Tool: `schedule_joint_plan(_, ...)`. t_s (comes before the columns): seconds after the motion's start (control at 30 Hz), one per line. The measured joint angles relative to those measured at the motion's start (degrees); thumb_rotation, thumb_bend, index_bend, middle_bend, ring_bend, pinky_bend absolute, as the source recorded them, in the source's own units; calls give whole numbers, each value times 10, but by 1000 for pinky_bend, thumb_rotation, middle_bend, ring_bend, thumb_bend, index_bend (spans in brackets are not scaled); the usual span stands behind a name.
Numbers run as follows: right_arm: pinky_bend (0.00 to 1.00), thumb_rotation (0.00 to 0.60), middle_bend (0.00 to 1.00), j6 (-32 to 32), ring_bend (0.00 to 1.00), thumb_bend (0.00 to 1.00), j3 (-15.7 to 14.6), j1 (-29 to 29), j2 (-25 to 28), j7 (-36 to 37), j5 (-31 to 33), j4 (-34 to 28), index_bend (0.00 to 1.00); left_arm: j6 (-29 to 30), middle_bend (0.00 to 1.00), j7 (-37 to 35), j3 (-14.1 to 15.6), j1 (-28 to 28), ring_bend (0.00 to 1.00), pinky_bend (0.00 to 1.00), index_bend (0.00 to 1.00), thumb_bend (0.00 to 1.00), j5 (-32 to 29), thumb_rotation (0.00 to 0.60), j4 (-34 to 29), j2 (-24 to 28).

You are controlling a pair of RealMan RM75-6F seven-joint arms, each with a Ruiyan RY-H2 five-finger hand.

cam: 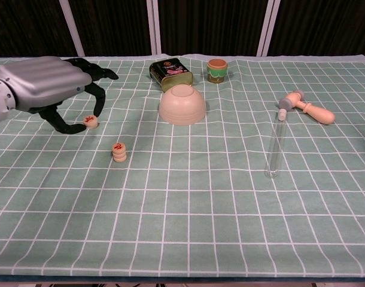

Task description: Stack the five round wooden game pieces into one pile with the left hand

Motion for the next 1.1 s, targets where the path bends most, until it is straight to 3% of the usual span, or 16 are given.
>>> schedule_joint_plan(1.1,0,600,13,1,0,233,3,0,-1,0,2,3,89,-16,12,48,16,-43,0,0,476,315,-49,600,60,-81)
